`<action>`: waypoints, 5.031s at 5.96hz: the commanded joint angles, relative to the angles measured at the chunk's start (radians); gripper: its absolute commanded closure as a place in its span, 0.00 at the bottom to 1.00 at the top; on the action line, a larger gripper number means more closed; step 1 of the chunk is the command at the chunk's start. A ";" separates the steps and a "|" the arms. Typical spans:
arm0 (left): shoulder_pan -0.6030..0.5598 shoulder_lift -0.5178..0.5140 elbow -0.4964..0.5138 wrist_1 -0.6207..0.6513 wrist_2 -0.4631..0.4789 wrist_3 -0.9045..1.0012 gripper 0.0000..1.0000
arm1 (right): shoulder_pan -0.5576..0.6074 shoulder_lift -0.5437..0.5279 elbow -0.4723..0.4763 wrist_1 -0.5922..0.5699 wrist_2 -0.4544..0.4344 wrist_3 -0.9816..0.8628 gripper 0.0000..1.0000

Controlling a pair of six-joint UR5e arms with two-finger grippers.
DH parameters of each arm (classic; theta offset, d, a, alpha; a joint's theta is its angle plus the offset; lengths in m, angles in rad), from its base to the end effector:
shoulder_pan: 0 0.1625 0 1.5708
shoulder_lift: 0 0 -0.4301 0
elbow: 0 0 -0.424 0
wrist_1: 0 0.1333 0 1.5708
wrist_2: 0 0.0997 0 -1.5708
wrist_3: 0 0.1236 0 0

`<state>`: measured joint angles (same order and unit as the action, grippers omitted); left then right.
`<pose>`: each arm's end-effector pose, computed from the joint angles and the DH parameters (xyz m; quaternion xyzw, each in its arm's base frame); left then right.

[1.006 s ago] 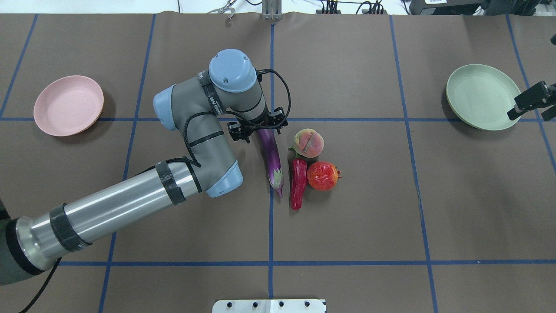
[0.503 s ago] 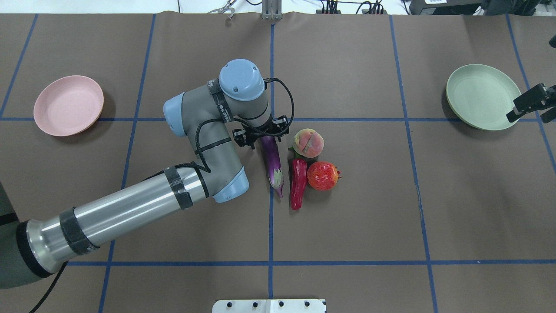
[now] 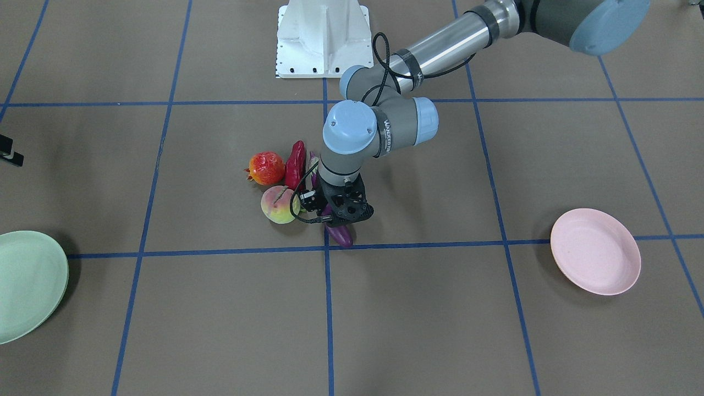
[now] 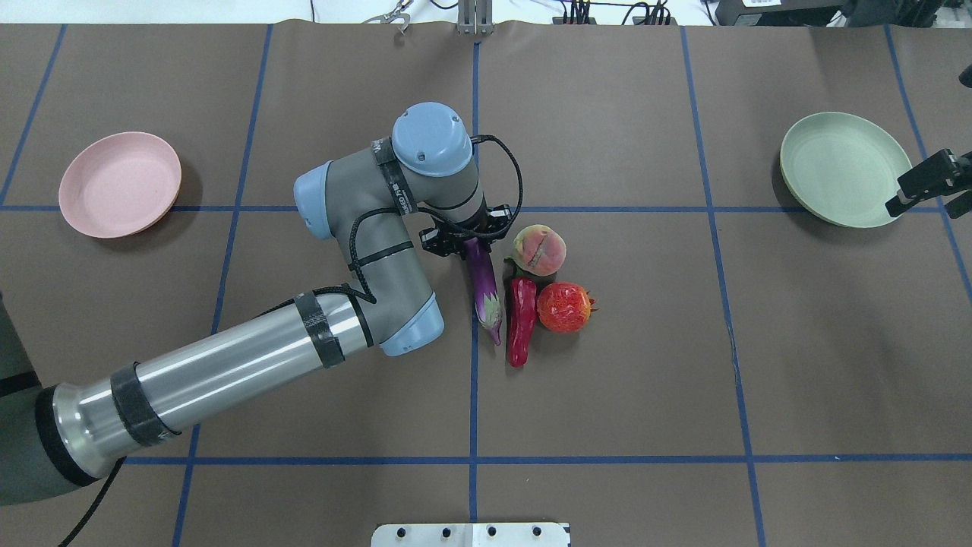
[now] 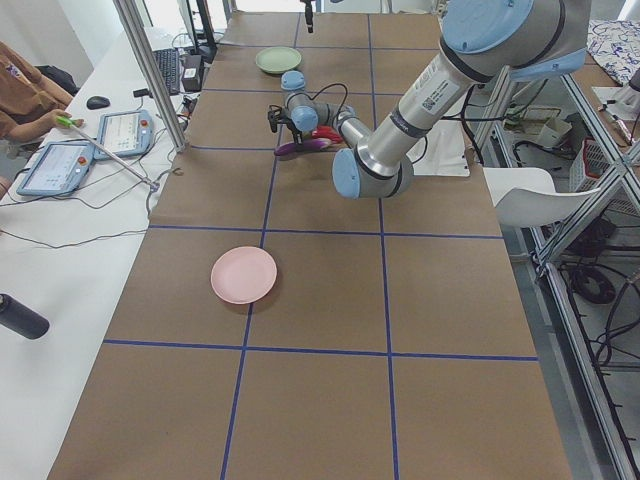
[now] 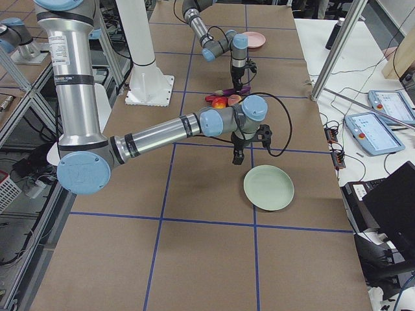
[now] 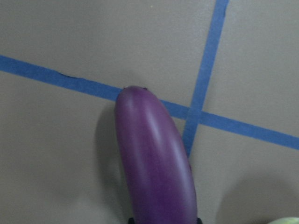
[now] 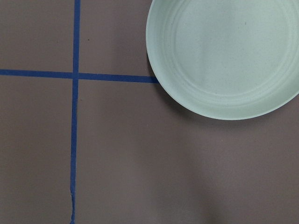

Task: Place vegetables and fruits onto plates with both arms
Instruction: 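Carry eggplant to pink plate with left gripper while right reaches for peach, then lower eggplant onto pink plate while right gripper descends onto peach, then carry peach to green plate with right gripper while left reaches for chili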

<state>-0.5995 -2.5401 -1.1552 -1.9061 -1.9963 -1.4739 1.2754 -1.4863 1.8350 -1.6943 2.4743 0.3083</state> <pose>0.6681 -0.5563 0.1765 -0.0358 0.4601 -0.1315 0.8773 -0.1252 -0.5358 0.4985 -0.0324 -0.4442 -0.0433 0.8943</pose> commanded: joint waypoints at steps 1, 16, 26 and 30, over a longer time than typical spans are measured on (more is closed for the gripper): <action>-0.116 0.048 -0.111 0.019 -0.031 0.019 1.00 | -0.043 0.023 0.001 0.007 -0.003 0.000 0.00; -0.537 0.503 -0.020 0.012 -0.171 0.905 0.00 | -0.648 0.511 -0.281 0.501 -0.587 1.031 0.00; -0.528 0.492 -0.124 0.018 -0.208 0.739 0.00 | -0.636 0.518 -0.365 0.657 -0.558 1.196 1.00; -0.268 0.327 -0.265 0.022 -0.210 0.282 0.00 | -0.310 0.433 -0.397 0.650 -0.407 0.946 1.00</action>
<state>-0.9504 -2.1629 -1.3785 -1.8849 -2.2089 -1.0631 0.8848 -1.0235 1.4572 -1.0435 2.0550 1.3393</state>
